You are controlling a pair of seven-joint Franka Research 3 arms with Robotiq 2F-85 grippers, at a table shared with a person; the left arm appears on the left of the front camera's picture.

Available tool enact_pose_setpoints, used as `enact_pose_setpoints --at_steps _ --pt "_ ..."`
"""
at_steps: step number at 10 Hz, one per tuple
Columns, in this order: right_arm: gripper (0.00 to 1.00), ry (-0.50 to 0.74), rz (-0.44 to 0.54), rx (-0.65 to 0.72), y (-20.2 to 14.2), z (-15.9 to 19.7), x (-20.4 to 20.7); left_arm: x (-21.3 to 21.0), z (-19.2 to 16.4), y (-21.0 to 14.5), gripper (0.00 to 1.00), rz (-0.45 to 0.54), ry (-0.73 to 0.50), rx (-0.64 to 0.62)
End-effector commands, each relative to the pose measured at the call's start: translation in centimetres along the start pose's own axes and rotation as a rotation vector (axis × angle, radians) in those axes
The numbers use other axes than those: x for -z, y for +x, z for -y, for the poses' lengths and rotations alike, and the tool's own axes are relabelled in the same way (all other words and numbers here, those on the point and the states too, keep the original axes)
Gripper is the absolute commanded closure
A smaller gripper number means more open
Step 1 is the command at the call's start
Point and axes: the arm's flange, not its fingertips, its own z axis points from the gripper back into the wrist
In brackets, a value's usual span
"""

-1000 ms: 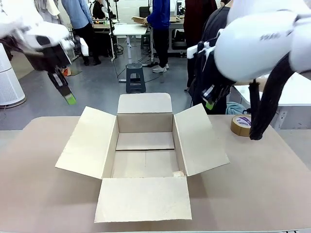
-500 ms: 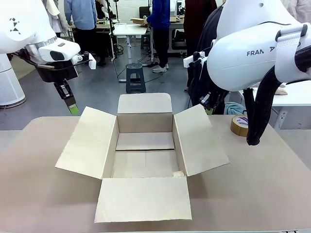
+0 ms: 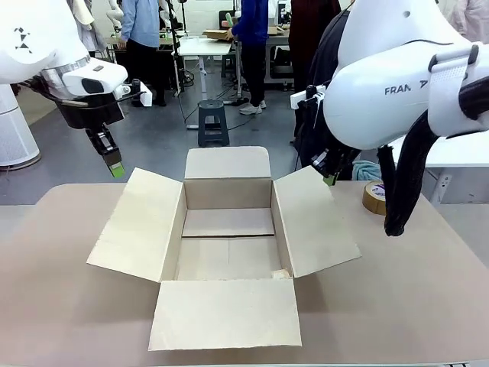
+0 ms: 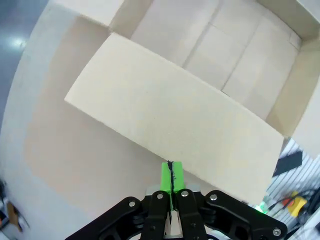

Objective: Wrap the clocks to prevent damage.
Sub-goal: Open the side flaps of the Package Box.

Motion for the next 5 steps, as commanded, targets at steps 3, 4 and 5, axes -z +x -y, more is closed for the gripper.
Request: enact_pose_setpoints --at_steps 3,4,5 --pt "0.99 -0.076 -0.106 0.167 -0.3 -3.6 3.2 1.9 5.3 1.2 1.00 -0.138 0.179 -0.319" --pt "0.99 -0.077 -0.118 0.192 -0.4 -3.8 3.9 3.0 5.6 1.4 1.00 -0.156 0.185 -0.371" --pt "0.99 -0.063 -0.134 0.219 -0.6 -3.8 4.6 4.4 5.6 1.6 1.00 -0.161 0.182 -0.420"
